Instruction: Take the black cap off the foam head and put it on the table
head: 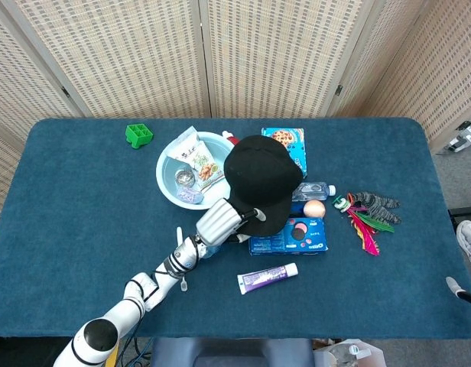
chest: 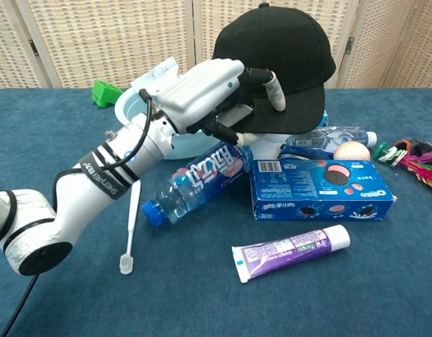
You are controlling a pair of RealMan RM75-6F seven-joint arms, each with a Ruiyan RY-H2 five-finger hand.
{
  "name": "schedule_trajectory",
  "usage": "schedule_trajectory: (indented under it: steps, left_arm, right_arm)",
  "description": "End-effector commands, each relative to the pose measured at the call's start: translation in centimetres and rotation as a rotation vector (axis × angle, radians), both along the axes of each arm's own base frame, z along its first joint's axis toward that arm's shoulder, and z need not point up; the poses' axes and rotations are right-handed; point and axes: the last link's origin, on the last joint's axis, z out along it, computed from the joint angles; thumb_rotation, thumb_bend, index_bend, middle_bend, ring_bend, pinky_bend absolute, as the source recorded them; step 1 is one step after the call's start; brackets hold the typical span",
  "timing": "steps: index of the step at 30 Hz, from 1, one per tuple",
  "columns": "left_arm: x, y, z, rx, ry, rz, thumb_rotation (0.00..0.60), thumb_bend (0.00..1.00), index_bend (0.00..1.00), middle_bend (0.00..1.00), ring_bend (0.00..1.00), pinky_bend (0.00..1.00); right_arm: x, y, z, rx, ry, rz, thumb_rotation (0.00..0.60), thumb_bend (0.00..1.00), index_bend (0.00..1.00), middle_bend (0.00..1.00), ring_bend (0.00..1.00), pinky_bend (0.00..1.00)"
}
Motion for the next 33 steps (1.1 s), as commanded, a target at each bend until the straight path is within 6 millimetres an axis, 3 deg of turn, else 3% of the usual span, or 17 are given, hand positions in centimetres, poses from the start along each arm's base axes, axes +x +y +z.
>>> schedule_trajectory:
  steps: [1, 10, 20, 33]
  left_arm:
    - [-0.2, 0.1, 0.3, -0.003, -0.022, 0.013, 0.6, 0.36, 0.44, 0.95, 1.0, 1.0]
    - [-0.3, 0.6, 1.6, 0.013, -0.118, 0.047, 0.6, 0.51, 0.52, 0.96, 1.0, 1.0]
    - [0.7, 1.5, 3.8, 0.052, -0.216, 0.047, 0.6, 0.53, 0.6, 0.96, 1.0, 1.0]
    - [2.8, 3.5, 6.6, 0.173, -0.229, 0.072, 0.6, 0.53, 0.63, 0.97, 1.0, 1.0]
  right_arm:
    - [0.0, 0.0, 0.0, -0.002, 0.0, 0.002, 0.6, 0.19, 0.13, 0.22, 0.19, 0.34]
    - [0.3, 0.0, 0.2, -0.009, 0.0, 0.011, 0.6, 0.19, 0.13, 0.22, 0.19, 0.34]
    - [0.4, 0.3, 0.4, -0.022, 0.0, 0.017, 0.6, 0.19, 0.13, 0.22, 0.19, 0.34]
    - [0.3, 0.7, 0.7, -0.039, -0.006, 0.022, 0.6, 0.19, 0.13, 0.22, 0.19, 0.34]
